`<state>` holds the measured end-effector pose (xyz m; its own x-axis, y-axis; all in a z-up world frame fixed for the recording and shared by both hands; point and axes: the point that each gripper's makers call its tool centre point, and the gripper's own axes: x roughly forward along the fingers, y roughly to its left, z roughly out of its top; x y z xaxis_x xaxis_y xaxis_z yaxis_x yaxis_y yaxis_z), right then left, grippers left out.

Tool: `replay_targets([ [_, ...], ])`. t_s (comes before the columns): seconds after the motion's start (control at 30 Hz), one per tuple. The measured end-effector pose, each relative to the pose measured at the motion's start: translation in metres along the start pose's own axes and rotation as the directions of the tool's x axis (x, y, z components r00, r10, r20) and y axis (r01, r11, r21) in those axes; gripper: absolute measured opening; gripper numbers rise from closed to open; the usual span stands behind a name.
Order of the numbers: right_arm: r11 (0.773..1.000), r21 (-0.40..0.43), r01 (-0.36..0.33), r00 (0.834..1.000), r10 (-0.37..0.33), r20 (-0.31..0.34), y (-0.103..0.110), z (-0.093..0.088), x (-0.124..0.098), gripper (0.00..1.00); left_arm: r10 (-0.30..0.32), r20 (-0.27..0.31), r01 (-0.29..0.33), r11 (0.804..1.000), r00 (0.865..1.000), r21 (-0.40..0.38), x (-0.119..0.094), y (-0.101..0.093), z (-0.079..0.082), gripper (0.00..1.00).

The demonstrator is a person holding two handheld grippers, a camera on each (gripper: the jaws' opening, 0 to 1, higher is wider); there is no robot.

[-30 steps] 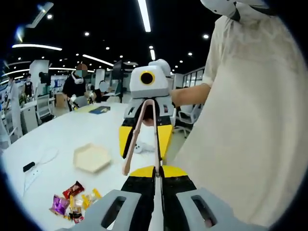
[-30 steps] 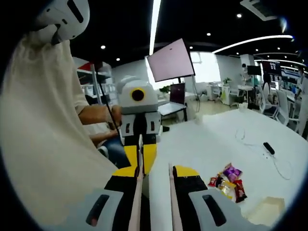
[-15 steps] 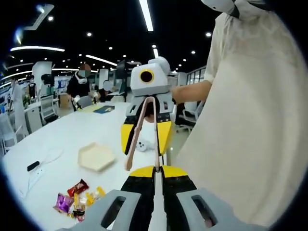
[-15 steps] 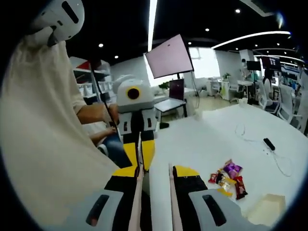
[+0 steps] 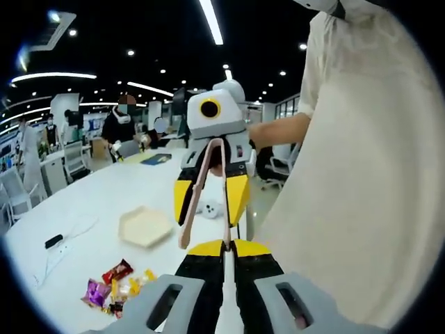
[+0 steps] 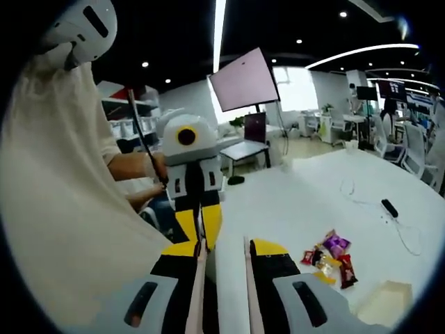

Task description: Place the target food into the container with the food tongs after gripping and lifting it, then release it inside without dropping or visibly crushing the food.

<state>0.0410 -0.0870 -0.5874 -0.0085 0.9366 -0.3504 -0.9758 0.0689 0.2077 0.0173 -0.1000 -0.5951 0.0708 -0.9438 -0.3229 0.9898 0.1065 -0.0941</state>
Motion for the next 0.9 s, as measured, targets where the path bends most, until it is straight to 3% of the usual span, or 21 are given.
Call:
replay_targets([
  [0.5,1.0,0.024,0.013,0.998,-0.015,0.064,0.005,0.011,-0.009,0.29,0.016,0.068,-0.015,1.0,0.998,-0.021,-0.005,-0.004,0.013,0.0],
  [0.7,1.0,0.011,0.002,0.999,-0.002,0.032,0.013,0.001,-0.006,0.29,0.002,0.044,-0.001,1.0,0.999,-0.025,-0.001,-0.012,0.007,0.0],
  [0.9,1.0,0.026,0.007,0.997,-0.009,0.072,0.012,0.008,-0.01,0.29,0.016,0.092,-0.011,0.999,0.996,-0.05,-0.005,-0.01,0.014,0.0],
])
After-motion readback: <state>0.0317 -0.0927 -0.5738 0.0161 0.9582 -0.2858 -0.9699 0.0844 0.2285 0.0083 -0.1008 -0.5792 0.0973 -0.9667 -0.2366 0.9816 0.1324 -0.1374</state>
